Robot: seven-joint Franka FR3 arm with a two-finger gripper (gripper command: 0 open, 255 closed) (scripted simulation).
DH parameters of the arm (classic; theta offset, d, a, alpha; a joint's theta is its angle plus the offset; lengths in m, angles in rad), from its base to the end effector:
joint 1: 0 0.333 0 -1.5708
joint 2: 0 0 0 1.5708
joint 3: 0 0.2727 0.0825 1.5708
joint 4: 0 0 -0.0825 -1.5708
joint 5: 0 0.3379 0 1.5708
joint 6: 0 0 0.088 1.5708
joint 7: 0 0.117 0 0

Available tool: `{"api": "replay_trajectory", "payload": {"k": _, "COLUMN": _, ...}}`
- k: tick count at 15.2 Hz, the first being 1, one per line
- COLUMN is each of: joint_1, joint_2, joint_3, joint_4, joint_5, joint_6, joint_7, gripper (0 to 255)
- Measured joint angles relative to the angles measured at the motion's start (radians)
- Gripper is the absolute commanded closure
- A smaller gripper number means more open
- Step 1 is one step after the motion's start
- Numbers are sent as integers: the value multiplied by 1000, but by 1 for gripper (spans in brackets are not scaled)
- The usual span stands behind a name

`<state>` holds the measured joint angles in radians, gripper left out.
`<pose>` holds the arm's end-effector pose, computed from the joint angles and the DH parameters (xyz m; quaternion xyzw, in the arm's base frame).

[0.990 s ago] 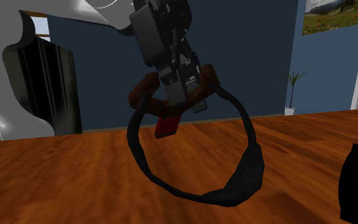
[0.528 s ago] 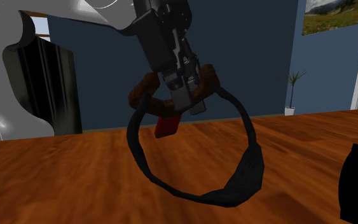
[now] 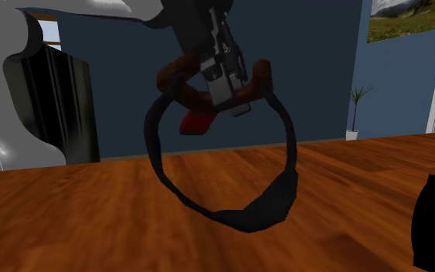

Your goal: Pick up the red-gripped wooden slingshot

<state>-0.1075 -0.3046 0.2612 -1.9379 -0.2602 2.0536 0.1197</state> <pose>0.4647 0.0716 0.6062 0.9646 0.0542 0.2201 0.1347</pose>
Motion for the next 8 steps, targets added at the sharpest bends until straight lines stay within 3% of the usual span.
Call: {"api": "replay_trajectory", "payload": {"k": 8, "joint_1": -1, "joint_2": 31, "joint_3": 5, "joint_4": 135, "joint_5": 4, "joint_6": -103, "joint_7": -24, "gripper": 255}}
